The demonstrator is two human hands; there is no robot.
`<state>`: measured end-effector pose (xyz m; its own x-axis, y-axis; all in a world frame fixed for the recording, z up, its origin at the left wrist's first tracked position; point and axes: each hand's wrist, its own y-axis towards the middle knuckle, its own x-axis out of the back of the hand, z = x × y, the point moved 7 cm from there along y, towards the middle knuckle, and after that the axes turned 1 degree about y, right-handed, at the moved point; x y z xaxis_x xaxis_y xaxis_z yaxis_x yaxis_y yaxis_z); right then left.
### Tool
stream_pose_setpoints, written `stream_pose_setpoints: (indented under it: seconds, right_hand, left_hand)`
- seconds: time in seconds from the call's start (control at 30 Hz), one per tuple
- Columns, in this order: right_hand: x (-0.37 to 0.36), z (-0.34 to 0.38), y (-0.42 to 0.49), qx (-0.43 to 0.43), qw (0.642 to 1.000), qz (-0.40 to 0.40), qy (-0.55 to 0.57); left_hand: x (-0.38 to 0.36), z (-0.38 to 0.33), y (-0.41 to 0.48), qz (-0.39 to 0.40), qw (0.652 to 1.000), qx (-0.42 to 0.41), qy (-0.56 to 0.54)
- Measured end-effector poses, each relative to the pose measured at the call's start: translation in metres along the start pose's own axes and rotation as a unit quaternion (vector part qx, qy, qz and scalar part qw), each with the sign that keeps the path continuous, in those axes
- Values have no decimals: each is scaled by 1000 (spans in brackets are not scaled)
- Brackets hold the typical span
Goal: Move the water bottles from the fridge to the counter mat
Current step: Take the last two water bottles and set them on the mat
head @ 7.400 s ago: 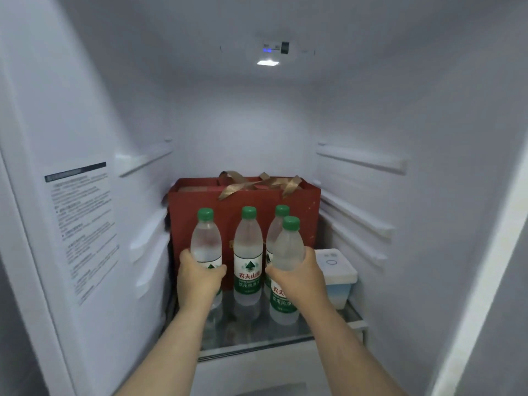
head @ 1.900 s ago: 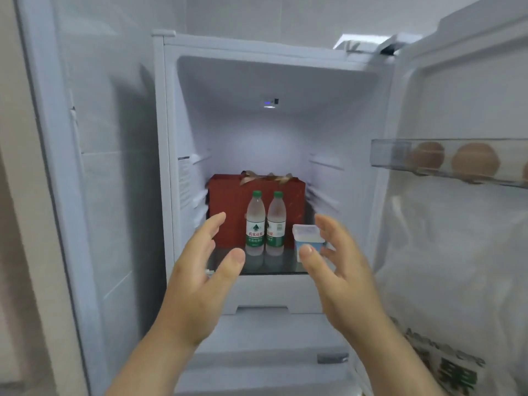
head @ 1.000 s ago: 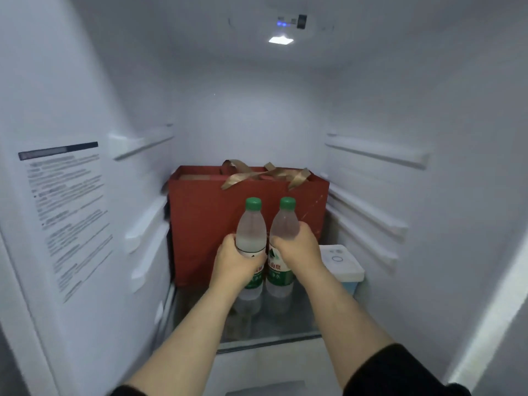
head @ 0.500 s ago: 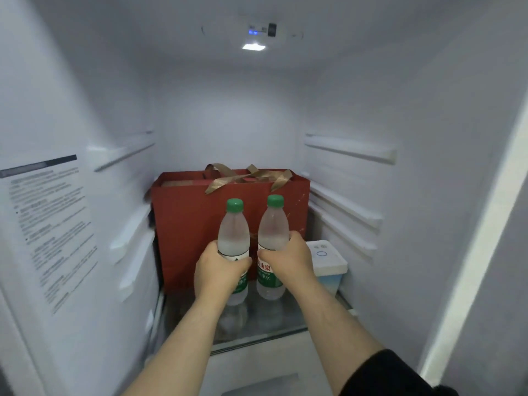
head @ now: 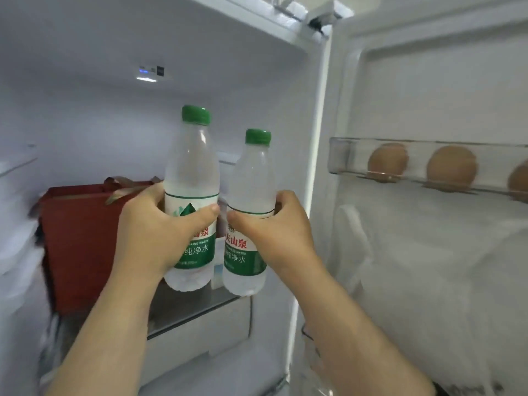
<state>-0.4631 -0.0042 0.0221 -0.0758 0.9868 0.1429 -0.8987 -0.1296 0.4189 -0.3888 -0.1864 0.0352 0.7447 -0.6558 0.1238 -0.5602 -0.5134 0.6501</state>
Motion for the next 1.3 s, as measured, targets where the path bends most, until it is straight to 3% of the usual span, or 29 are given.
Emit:
stream_pose_setpoints:
  seconds: [0.23, 0.5, 0.77, 1.1, 1.3]
  right_hand:
    - [159, 71, -92, 57, 997, -58, -4]
    - [356, 112, -220, 64, 990, -121, -31]
    - [536, 139, -356, 42, 965, -230, -116]
    - [759, 115, -495, -42, 848, -475, -229]
    - [879, 65, -544, -94, 767, -581, -255]
  left_hand:
    - [-52, -132, -90, 100, 988, -29, -118]
    - [-122, -283, -234, 187, 958, -52, -211]
    - [-215, -412, -374, 316, 894, -58, -313]
    - [-413, -528, -546, 507, 753, -42, -418]
    - [-545, -559, -647, 581, 702, -4, -411]
